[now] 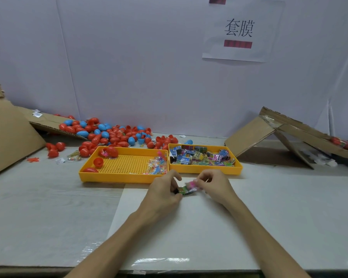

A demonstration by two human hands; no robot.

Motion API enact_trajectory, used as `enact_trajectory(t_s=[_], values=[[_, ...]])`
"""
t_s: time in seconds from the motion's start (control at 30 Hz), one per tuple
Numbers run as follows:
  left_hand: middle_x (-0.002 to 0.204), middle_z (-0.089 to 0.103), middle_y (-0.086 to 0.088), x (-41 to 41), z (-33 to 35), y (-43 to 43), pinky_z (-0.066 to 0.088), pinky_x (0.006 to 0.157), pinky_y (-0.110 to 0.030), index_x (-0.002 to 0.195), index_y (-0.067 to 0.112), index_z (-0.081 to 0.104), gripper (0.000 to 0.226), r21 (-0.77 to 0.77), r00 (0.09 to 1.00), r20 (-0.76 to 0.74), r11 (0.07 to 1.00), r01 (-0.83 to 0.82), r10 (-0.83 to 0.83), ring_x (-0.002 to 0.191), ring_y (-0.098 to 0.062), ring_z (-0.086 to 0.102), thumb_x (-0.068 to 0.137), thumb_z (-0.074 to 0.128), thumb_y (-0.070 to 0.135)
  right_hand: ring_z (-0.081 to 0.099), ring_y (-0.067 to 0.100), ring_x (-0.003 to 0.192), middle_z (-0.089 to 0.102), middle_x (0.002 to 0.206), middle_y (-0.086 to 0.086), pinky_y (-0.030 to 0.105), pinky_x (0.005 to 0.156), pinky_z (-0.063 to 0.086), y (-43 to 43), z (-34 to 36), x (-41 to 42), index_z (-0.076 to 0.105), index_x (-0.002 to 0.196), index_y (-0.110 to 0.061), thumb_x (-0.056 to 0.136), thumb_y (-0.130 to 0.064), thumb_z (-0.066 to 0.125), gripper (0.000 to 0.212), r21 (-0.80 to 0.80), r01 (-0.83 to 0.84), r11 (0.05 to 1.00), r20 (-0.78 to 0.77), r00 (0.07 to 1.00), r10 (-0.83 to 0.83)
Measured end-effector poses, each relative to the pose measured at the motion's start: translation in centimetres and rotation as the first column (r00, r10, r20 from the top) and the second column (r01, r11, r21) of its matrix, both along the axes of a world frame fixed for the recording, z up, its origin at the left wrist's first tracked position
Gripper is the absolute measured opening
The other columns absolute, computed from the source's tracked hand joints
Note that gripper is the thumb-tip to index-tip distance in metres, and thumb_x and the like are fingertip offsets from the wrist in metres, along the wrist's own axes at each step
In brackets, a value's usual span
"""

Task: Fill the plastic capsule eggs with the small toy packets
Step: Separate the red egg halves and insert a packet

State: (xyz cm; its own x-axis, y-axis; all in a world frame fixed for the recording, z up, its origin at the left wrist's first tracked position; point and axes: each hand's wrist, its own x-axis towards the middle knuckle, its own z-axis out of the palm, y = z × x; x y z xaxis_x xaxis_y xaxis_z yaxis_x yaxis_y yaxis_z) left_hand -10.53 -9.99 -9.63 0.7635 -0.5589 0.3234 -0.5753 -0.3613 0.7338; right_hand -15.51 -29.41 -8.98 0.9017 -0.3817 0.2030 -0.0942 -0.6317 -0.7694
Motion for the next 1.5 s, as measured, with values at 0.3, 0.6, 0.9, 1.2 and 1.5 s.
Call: enact_trajectory(t_s=[0.3,0.6,0.9,1.2,1.5], values=[[0.106,0.064,0.015,0.0,0.7,0.7,0.050,0.070,-0.015,0.105,0.031,0.065,0.027,-0.021,0.995,0.088,0.999,-0.041,0.042,0.086,-0.003,0.061,0.084,0.079,0.020,0.077,0.025,0.077,0.077,0.081,0.014,0.023,0.057,0.057,-1.5,0.9,-0.5,0.065,0.089,-0.006,0.095,-0.011,0.069,0.008,0.558,0.028,0.829,0.144,0.981,-0.130],[0.117,0.068,0.005,6.2,5.2,4.9,0.053,0.083,-0.030,0.114,0.026,0.069,0.023,0.074,0.898,0.217,0.911,-0.406,0.383,0.104,-0.014,0.063,0.091,0.073,0.020,0.077,0.024,0.077,0.076,0.084,0.017,0.025,0.062,0.058,-1.4,1.5,-0.6,0.066,0.087,-0.008,0.091,-0.012,0.072,0.008,0.709,-0.039,0.704,0.146,0.985,-0.092],[0.098,0.066,-0.002,15.3,5.8,9.1,0.055,0.078,-0.034,0.109,0.019,0.068,0.017,0.491,0.782,0.509,0.625,-0.607,0.359,0.092,-0.020,0.062,0.092,0.069,0.018,0.075,0.023,0.079,0.076,0.090,0.017,0.024,0.064,0.056,-1.2,1.2,-0.6,0.067,0.086,-0.007,0.090,-0.001,0.070,0.007,0.703,-0.096,0.705,0.156,0.988,-0.021],[0.120,0.061,-0.012,14.6,5.7,8.1,0.054,0.092,-0.042,0.135,0.013,0.062,0.047,0.141,0.816,0.399,0.852,-0.505,0.418,0.110,-0.030,0.060,0.090,0.073,0.017,0.063,0.010,0.060,0.072,0.073,0.004,0.022,0.051,0.047,-1.1,1.0,-0.3,0.076,0.081,-0.018,0.093,-0.016,0.070,0.013,0.645,-0.012,0.764,0.119,0.989,-0.085],[0.094,0.063,-0.013,2.3,6.6,-0.8,0.052,0.065,-0.030,0.117,0.016,0.051,0.024,-0.537,0.950,-0.275,0.843,-0.021,-0.152,0.073,-0.022,0.065,0.103,0.036,0.004,0.069,0.007,0.068,0.075,0.078,-0.003,0.019,0.058,0.051,0.4,2.6,1.1,0.077,0.089,-0.021,0.096,-0.020,0.068,0.011,0.451,-0.069,0.890,0.132,0.991,0.010]])
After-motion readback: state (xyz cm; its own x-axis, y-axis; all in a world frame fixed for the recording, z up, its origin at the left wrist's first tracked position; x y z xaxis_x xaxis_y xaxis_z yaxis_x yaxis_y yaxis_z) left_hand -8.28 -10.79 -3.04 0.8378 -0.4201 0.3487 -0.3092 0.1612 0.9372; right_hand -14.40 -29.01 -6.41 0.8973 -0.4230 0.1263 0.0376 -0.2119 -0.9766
